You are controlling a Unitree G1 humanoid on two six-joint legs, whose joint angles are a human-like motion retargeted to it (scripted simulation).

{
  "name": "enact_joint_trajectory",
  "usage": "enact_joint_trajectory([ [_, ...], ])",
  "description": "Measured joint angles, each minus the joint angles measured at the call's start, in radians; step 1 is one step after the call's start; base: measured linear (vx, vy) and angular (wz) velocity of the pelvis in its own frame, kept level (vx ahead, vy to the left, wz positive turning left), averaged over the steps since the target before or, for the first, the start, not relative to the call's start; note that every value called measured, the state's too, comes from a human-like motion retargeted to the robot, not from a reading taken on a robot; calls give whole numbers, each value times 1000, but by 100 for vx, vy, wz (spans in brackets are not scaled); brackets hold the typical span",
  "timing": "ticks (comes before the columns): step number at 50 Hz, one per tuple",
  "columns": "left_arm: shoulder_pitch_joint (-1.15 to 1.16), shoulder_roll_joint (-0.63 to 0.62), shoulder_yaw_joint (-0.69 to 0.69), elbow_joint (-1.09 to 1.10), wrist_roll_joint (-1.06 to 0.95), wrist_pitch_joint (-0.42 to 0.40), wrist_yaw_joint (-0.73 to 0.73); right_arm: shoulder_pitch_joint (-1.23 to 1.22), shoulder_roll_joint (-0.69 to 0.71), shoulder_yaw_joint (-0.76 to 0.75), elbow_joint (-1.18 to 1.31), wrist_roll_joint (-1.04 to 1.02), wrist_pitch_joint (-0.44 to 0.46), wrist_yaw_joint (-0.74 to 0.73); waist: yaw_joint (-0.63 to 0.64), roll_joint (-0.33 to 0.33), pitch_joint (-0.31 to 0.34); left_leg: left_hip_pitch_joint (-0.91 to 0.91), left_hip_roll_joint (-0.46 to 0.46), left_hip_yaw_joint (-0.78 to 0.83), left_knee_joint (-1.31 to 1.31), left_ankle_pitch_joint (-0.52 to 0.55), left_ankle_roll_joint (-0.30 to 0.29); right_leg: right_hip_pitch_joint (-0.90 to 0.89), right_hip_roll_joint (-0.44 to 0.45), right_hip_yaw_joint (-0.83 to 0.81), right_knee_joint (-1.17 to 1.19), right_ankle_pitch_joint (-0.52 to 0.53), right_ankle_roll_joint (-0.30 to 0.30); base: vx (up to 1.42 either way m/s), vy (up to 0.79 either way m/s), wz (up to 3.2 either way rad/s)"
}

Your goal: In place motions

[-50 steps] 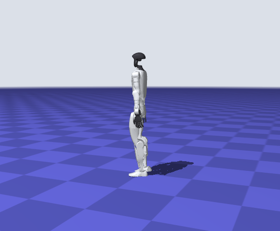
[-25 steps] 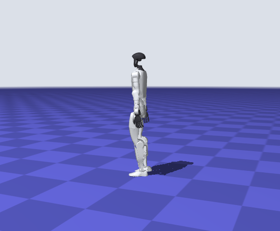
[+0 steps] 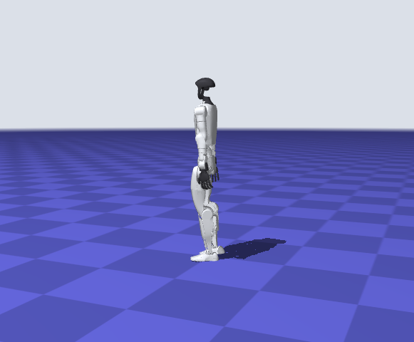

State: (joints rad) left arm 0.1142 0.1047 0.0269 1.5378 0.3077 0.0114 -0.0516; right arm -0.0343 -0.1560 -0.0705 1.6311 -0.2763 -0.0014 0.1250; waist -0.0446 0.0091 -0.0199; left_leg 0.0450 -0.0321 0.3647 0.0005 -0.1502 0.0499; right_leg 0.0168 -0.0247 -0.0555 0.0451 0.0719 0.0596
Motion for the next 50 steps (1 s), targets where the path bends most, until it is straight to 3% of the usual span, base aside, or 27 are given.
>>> enact_joint_trajectory([
  [22, -6, 1, -6, 2, 5, 0, -2, 9, 3, -9, -19, -15, 0, 7, -1, 5, 2, 0, 9, 5, -3, -4, -6, -12, 8, 6, 6, 6, -3, 0, 0, -1],
  [37, 47, 53, 35, -74, 35, -15, -30, -5, -41, -10, 54, 9, -2, -39, -22, 29, 40, 9, 72, 12, 52, -57, -23, -12, 55, 19, 30, 19, -36, 1, -11, -9],
  [40, 77, 59, 59, -93, 32, -38, -11, -28, -46, -6, 69, 77, 7, -37, -13, 23, 74, -22, 96, -2, 170, -104, -13, 9, 50, 33, 42, 19, -53, -2, -16, -3],
  [43, 127, 66, 64, -85, 9, -46, -1, -68, -33, 2, 69, 162, -6, -29, 9, -10, 122, -82, 129, 23, 381, -44, 36, 46, 18, 57, 50, 25, -63, -4, -19, -3],
  [47, 176, 70, 77, -31, 17, -21, -30, -151, 18, -29, -6, 295, -42, -5, 39, -43, 175, -357, 185, -71, 851, 155, 199, 64, -13, 47, 56, 35, -74, -14, -24, 13],
  [50, 216, 68, 70, 26, 30, 8, -40, -236, 47, -42, -76, 385, -68, 23, 139, -30, 215, -558, 265, -115, 1185, 109, 212, 77, 23, 74, 69, 44, -108, -10, -28, -70],
])
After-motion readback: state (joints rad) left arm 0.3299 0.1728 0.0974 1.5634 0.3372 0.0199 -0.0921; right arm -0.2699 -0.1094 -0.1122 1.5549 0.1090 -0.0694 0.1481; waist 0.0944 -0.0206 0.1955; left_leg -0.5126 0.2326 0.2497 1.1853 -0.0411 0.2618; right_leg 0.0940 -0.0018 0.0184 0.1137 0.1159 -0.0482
